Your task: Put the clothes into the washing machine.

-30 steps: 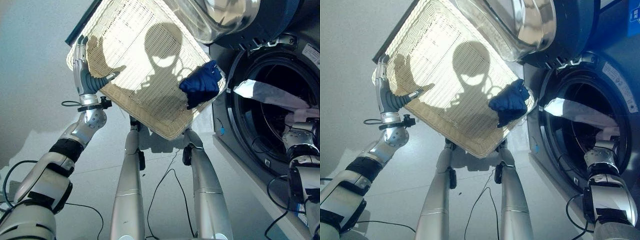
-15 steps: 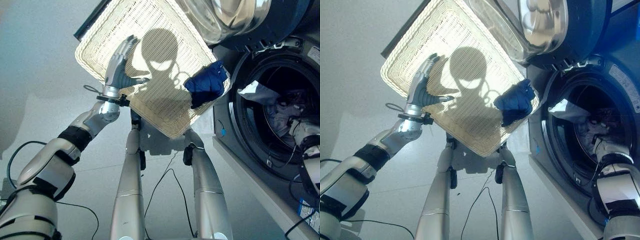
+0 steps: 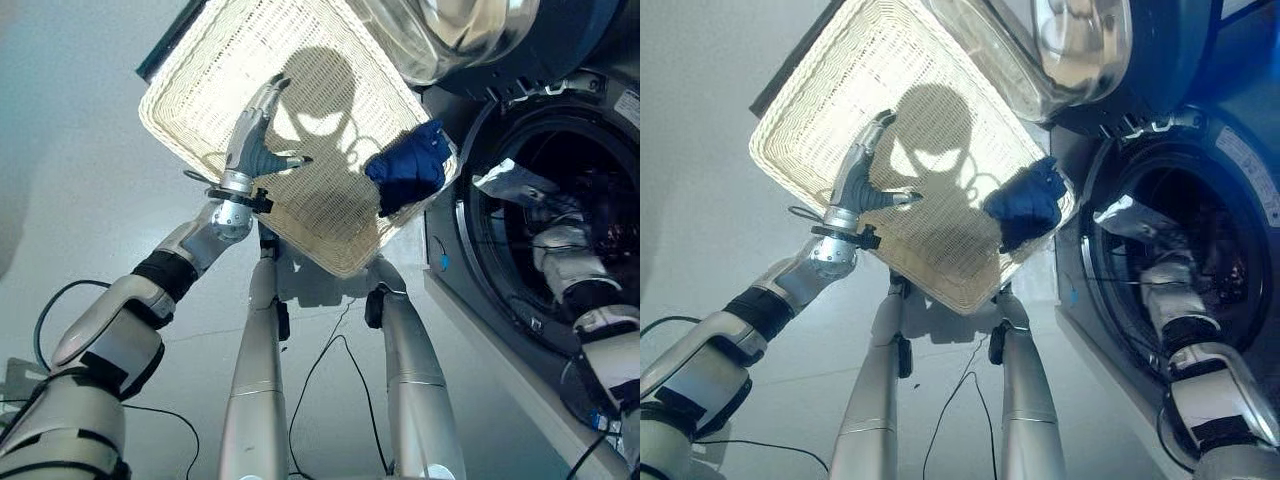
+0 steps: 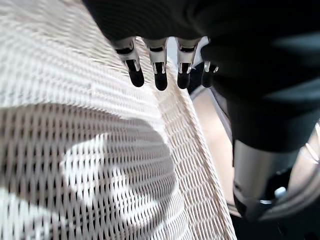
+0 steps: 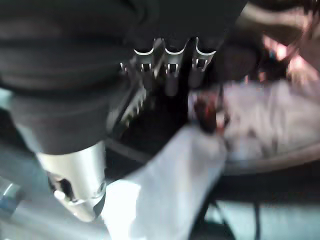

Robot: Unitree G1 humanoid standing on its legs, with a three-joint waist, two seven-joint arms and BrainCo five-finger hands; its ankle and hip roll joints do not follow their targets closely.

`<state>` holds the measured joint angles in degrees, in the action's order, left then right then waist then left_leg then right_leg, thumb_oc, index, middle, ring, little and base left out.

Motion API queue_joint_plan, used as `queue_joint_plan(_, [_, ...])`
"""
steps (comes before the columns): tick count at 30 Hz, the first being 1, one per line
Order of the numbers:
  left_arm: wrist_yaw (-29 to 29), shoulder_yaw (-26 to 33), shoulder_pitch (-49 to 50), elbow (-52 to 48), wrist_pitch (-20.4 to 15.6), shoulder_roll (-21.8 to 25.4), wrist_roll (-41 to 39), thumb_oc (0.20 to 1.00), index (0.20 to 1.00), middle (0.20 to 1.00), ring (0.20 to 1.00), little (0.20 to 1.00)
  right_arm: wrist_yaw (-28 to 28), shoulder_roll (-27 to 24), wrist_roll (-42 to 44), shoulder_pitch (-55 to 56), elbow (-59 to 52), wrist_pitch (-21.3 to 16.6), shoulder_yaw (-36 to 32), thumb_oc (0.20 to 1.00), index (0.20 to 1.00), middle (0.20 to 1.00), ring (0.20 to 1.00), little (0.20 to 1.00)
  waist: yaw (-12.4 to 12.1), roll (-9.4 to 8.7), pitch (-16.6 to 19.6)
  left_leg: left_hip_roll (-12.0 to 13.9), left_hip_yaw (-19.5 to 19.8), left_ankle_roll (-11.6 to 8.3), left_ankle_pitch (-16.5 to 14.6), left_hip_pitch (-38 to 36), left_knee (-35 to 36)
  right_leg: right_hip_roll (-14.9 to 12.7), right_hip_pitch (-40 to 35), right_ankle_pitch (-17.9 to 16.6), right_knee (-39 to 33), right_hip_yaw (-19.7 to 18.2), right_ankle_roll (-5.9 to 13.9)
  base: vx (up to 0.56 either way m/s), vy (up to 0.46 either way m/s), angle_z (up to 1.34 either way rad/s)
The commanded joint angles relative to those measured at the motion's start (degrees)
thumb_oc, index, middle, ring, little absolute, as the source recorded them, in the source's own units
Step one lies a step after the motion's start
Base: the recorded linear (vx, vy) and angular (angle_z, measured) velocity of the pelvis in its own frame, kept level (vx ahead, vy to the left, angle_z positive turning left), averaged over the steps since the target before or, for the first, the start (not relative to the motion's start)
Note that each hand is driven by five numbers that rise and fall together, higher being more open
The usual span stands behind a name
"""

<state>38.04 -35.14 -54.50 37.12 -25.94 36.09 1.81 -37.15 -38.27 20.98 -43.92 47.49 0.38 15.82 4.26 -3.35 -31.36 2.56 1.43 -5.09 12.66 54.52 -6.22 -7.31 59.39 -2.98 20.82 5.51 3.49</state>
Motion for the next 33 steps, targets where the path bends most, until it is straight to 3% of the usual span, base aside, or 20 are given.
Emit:
queue_joint_plan(1, [2.8, 5.1, -0.1, -0.1, -2.9, -3.4, -3.5, 1.000, 1.000, 1.000, 1.000, 1.000, -2.2, -2.3, -3.0, 3.0, 0.3, -0.8, 1.1, 1.000, 1.000, 1.000, 1.000, 1.000, 0.7, 0.64, 1.6, -1.2, -3.2, -1.02, -7.9, -0.1, -7.0, 2.9, -2.6, -7.6, -7.9, 0.6, 6.05, -0.02, 0.051, -0.08])
queue_joint_plan(11, [4.8, 10.9, 2.5, 1.3, -3.9, -6.2, -7.1, 1.000, 1.000, 1.000, 1.000, 1.000, -0.4, 1.5, -5.3, 7.0, -8.5, -2.7, 3.4, 1.000, 1.000, 1.000, 1.000, 1.000, 1.1, 0.92, 1.6, -0.9, -3.8, -1.46, -7.2, -0.3, -6.3, 3.0, -2.4, -7.1, -7.4, 0.0, 5.67, -0.01, 0.030, -0.01])
queue_joint_plan(15, [6.0, 12.2, 3.1, 1.5, -3.0, -6.5, -6.9, 1.000, 1.000, 1.000, 1.000, 1.000, -1.6, 2.3, -12.5, 8.6, -16.2, -4.7, 4.4, 1.000, 1.000, 1.000, 1.000, 1.000, 1.5, 0.99, 1.6, -0.8, -4.1, -1.70, -6.9, -0.3, -6.2, 3.0, -2.2, -6.8, -7.2, -0.4, 5.60, -0.01, 0.041, 0.00])
queue_joint_plan(16, [6.7, 12.9, 3.4, 1.7, -2.3, -6.8, -6.5, 1.000, 1.000, 1.000, 1.000, 1.000, -3.6, 2.6, -18.2, 9.3, -21.4, -6.1, 4.5, 1.000, 1.000, 1.000, 1.000, 1.000, 1.8, 1.11, 1.6, -0.9, -4.1, -1.74, -6.7, -0.4, -5.9, 3.1, -2.2, -6.5, -7.2, -0.8, 5.58, -0.01, 0.063, 0.01])
queue_joint_plan(20, [7.0, 14.3, 4.1, 2.2, -2.1, -7.5, -6.0, 1.000, 1.000, 1.000, 1.000, 1.000, -5.7, 3.1, -27.3, 9.2, -28.5, -7.0, 4.4, 1.000, 1.000, 1.000, 1.000, 1.000, 2.0, 1.47, 1.6, -0.8, -4.3, -1.78, -6.5, -0.7, -5.5, 3.2, -2.2, -6.2, -7.1, -1.3, 5.60, -0.01, 0.051, -0.02])
queue_joint_plan(24, [7.0, 14.5, 4.2, 2.2, -2.1, -7.7, -5.9, 1.000, 1.000, 1.000, 1.000, 1.000, -6.1, 3.1, -28.5, 9.1, -29.5, -7.3, 4.3, 1.000, 1.000, 1.000, 1.000, 1.000, 2.0, 1.54, 1.6, -0.8, -4.4, -1.80, -6.4, -0.8, -5.4, 3.2, -2.2, -6.1, -7.1, -1.3, 5.62, 0.00, 0.009, 0.00])
queue_joint_plan(28, [6.3, 16.5, 5.2, 2.0, -1.9, -9.5, -4.9, 1.000, 1.000, 1.000, 1.000, 1.000, -7.6, 2.0, -41.2, 5.1, -37.8, -8.5, 5.1, 1.000, 1.000, 1.000, 1.000, 1.000, 1.4, 2.30, 1.6, -0.8, -4.1, -1.89, -6.3, -0.9, -5.7, 2.9, -2.9, -5.4, -6.9, -1.4, 5.78, -0.01, 0.029, 0.00])
queue_joint_plan(33, [5.6, 16.8, 5.2, 1.6, -1.7, -10.0, -4.2, 1.000, 1.000, 1.000, 1.000, 1.000, -6.2, 0.9, -44.3, 1.8, -40.2, -9.6, 7.0, 1.000, 1.000, 1.000, 1.000, 1.000, 0.7, 2.40, 1.6, -1.0, -3.7, -1.90, -6.3, -0.9, -5.9, 2.7, -3.2, -5.3, -6.9, -1.0, 5.90, 0.00, 0.000, 0.00])
